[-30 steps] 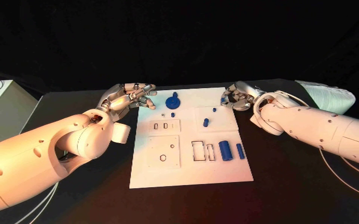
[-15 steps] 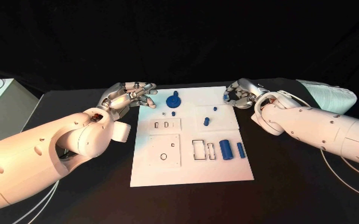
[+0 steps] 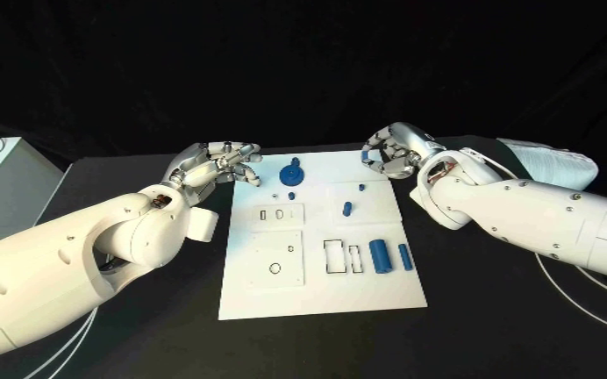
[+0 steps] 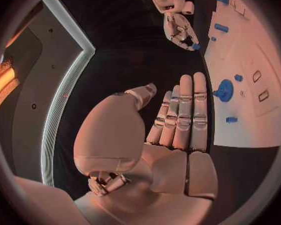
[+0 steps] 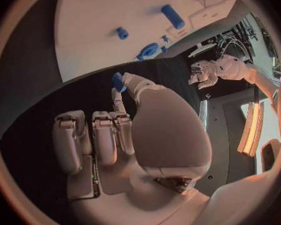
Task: Assemble the parts on the task board
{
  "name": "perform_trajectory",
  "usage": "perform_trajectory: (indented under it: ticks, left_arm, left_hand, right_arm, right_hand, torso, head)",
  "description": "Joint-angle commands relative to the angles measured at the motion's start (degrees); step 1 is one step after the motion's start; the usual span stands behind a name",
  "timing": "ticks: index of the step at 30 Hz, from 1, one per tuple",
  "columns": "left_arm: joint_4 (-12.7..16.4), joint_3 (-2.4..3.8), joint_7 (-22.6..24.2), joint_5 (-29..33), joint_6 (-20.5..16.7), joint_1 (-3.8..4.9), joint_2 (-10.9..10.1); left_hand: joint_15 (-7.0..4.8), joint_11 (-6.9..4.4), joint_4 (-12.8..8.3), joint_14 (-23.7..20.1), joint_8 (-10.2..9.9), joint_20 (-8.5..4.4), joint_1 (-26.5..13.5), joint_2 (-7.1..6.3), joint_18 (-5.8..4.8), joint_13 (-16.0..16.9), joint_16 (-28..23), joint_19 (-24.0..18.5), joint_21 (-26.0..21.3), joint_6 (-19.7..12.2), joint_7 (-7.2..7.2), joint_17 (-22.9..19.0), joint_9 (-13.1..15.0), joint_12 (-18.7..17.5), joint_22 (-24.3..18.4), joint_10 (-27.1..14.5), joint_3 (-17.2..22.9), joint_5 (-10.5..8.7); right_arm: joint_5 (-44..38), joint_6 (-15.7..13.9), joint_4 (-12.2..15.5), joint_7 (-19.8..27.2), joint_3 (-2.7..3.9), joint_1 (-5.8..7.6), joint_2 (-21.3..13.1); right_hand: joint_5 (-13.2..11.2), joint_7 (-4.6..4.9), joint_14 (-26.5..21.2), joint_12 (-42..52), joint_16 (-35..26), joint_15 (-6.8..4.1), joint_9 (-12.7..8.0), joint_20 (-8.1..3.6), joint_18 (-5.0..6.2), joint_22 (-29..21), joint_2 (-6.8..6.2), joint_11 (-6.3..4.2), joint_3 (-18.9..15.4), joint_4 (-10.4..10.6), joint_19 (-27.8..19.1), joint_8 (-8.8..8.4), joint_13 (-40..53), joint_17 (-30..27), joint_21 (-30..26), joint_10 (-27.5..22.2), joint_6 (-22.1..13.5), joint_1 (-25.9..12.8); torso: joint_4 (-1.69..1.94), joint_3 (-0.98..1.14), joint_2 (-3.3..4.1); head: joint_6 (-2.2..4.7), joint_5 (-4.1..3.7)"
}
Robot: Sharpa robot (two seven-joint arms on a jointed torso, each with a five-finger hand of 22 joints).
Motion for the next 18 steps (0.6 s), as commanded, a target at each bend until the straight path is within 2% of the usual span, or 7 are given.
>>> perform_trajectory:
  ticks: [1,3,7,9,15,18]
  left_arm:
    - [-0.5,0.03,0.1,0.0,1.0,-0.01,0.5]
    - [-0.8,0.02,0.1,0.1,1.1,-0.01,0.8]
    - [-1.2,0.02,0.0,0.0,1.1,-0.01,1.1]
    - [-1.4,0.01,-0.1,0.0,1.1,-0.01,1.2]
    - [-1.6,0.00,-0.4,-0.1,1.1,-0.02,1.4]
    - [-1.6,-0.01,-0.6,-0.2,0.9,-0.02,1.3]
  left_hand:
    - [-0.12,-0.03,0.0,-0.3,-0.1,-0.16,-0.2,0.01,0.64,0.0,0.4,-0.4,0.3,0.1,0.08,0.1,0.1,0.1,0.0,0.2,0.3,0.22]
    - [-0.12,-0.03,0.0,-0.3,-0.1,-0.16,-0.2,0.01,0.64,0.0,0.4,-0.4,0.3,0.1,0.08,0.1,0.1,0.1,0.0,0.2,0.3,0.22]
    - [-0.11,-0.04,0.0,-0.3,-0.1,-0.15,-0.2,0.06,0.64,0.0,0.4,-0.5,0.4,0.2,0.06,0.1,0.1,0.1,0.1,0.3,0.3,0.22]
    - [-0.12,-0.07,0.0,-0.3,-0.1,-0.15,-0.2,0.09,0.64,0.1,0.4,-0.5,0.5,0.2,0.05,0.1,0.1,0.1,0.1,0.4,0.3,0.22]
    - [-0.18,-0.17,0.1,-0.3,0.0,-0.15,-0.2,0.12,0.66,0.2,0.5,-0.6,0.6,0.4,-0.03,0.2,0.1,0.4,0.2,0.9,0.4,0.22]
    - [-0.28,-0.34,0.1,-0.4,0.1,-0.18,-0.3,0.09,0.69,0.3,0.6,-0.7,0.9,0.5,-0.15,0.3,0.2,0.7,0.4,1.6,0.4,0.21]
  right_arm:
    - [-2.6,-1.5,2.2,-4.5,-0.06,-0.14,1.3]
    - [-3.2,-1.9,3.4,-5.3,-0.10,-0.48,2.3]
    - [-4.2,-2.6,5.2,-6.7,-0.20,-1.11,4.6]
    - [-4.6,-2.7,5.6,-7.6,-0.30,-1.43,5.7]
    - [-5.6,-2.4,5.4,-10.8,-0.72,-2.38,9.3]
    - [-6.2,-1.8,5.2,-12.6,-0.91,-3.03,10.8]
  right_hand:
    - [0.2,0.06,5.9,0.2,0.2,-0.43,0.1,-0.60,-0.82,15.1,0.15,-0.34,0.4,0.1,6.0,0.28,14.2,15.1,0.1,5.3,0.4,-0.5]
    - [0.2,0.05,5.9,0.2,0.2,-0.44,0.1,-0.60,-0.82,15.1,0.16,-0.35,0.4,0.1,6.0,0.29,14.2,15.1,0.1,5.3,0.4,-0.5]
    - [0.2,0.04,5.9,0.2,0.2,-0.44,0.2,-0.63,-0.82,15.1,0.09,-0.39,0.4,0.1,6.0,0.34,14.2,15.1,0.1,5.3,0.4,-0.6]
    - [0.2,0.04,5.9,0.2,0.2,-0.44,0.2,-0.63,-0.82,15.1,0.09,-0.39,0.4,0.1,6.0,0.34,14.2,15.1,0.1,5.3,0.4,-0.6]
    - [0.2,0.02,5.9,0.2,0.2,-0.45,0.2,-0.65,-0.82,15.1,0.04,-0.42,0.4,0.1,6.0,0.40,14.2,15.1,0.1,5.3,0.5,-0.8]
    - [0.2,0.01,5.9,0.2,0.2,-0.44,0.2,-0.66,-0.82,15.1,0.07,-0.43,0.4,0.1,6.0,0.41,14.2,15.1,0.1,5.3,0.5,-0.8]
  torso:
    - [-0.30,-0.30,-0.38]
    - [-0.41,-0.40,-0.56]
    - [-0.42,-0.52,-0.74]
    - [-0.37,-0.65,-0.86]
    - [-0.10,-1.00,-1.01]
    - [-0.15,-0.97,-0.96]
  head:
    - [-0.03,0.40]
    - [-0.06,0.69]
    - [-0.07,1.18]
    - [-0.19,1.46]
    - [-0.64,1.79]
    - [-0.80,1.91]
